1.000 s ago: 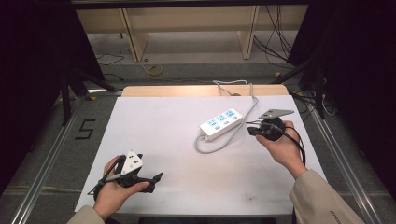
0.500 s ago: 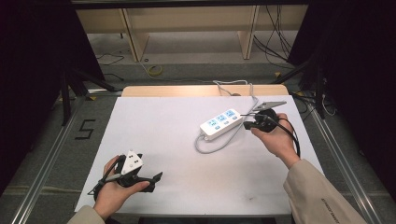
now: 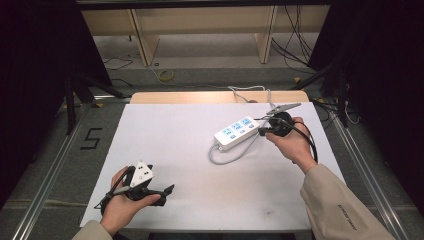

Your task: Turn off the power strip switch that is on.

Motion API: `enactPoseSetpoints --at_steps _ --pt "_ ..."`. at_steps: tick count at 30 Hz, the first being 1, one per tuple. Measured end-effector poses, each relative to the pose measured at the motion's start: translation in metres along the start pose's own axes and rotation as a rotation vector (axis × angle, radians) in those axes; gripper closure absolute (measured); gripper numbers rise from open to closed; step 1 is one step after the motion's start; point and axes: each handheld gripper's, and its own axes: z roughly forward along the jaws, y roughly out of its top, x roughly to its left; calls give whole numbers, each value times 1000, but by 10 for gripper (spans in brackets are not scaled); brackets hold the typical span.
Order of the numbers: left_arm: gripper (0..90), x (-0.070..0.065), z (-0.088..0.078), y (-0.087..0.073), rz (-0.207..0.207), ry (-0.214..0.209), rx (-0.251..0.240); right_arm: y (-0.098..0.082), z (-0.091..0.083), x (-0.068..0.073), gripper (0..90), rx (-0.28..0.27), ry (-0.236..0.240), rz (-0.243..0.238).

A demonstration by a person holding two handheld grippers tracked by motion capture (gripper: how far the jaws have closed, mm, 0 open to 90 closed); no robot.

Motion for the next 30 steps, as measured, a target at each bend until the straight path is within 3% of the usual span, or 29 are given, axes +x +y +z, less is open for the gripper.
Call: enactPoseSetpoints --at_steps 30 --pt "42 -2 1 1 4 0 -3 19 15 3 900 39 -9 -18"
